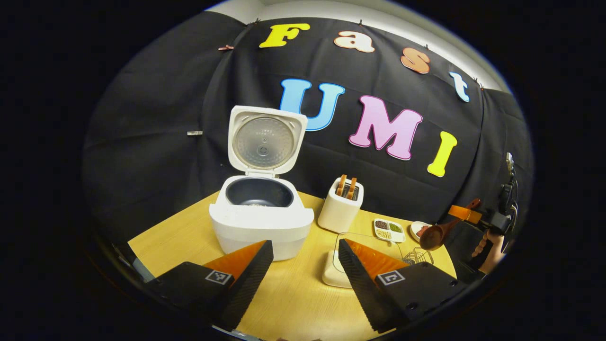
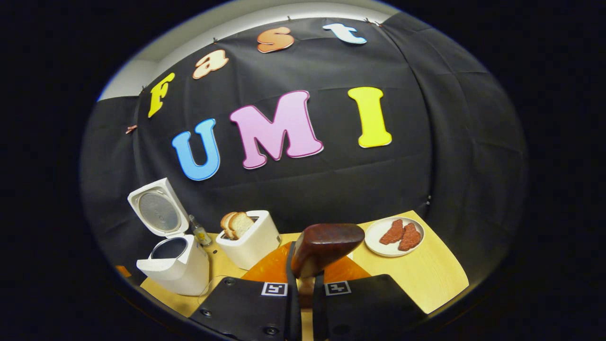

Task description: Close the left gripper, press the button to open the rice cooker; take a wooden spoon from the chopstick holder with the right hand, scoop a spoonful of rice and pour it into the rice cooker, then put the wooden spoon back into the chopstick holder.

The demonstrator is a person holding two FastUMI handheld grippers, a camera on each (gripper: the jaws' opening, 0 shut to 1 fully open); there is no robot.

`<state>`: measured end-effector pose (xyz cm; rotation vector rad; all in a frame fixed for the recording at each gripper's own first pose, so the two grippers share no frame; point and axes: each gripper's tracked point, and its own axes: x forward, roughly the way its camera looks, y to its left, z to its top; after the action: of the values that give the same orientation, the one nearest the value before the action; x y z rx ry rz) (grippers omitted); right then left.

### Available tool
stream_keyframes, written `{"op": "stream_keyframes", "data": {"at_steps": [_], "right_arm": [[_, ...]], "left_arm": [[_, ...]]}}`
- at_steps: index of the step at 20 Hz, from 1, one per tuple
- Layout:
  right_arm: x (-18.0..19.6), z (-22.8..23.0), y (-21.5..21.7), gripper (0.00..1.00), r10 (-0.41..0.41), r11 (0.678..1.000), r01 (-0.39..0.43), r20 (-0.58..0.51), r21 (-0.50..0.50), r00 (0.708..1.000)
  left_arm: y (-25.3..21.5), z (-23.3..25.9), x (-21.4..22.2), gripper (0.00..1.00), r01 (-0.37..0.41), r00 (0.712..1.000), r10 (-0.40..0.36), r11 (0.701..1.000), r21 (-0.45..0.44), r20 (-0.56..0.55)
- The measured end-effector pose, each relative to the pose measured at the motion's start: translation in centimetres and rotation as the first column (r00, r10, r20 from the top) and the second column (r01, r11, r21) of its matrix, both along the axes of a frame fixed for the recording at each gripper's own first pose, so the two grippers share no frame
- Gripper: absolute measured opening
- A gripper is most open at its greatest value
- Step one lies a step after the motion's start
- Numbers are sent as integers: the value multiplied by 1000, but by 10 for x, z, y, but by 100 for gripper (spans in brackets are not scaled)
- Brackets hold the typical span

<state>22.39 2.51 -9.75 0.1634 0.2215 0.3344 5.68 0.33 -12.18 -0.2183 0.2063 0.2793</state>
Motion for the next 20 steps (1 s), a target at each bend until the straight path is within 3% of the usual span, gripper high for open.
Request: {"op": "stream_keyframes", "data": {"at_steps": [4,9,18,20], "right_arm": [[-12,-2,46,13,47,998,-46,22,-36,999],[-19,-39,91,13,83,995,-84,-17,-52,996],[-6,-120,109,14,40,970,-42,-14,-239,999],[-10,-135,116,14,30,972,-39,-43,-231,999]], "left_arm": [[36,-7,-13,96,1,1000,-1,1000,-10,-19],[59,-24,-19,96,12,999,-13,1000,-27,-41],[72,-53,-7,96,76,995,-81,994,-75,-62],[80,-60,-9,96,75,994,-80,995,-71,-75]]}}
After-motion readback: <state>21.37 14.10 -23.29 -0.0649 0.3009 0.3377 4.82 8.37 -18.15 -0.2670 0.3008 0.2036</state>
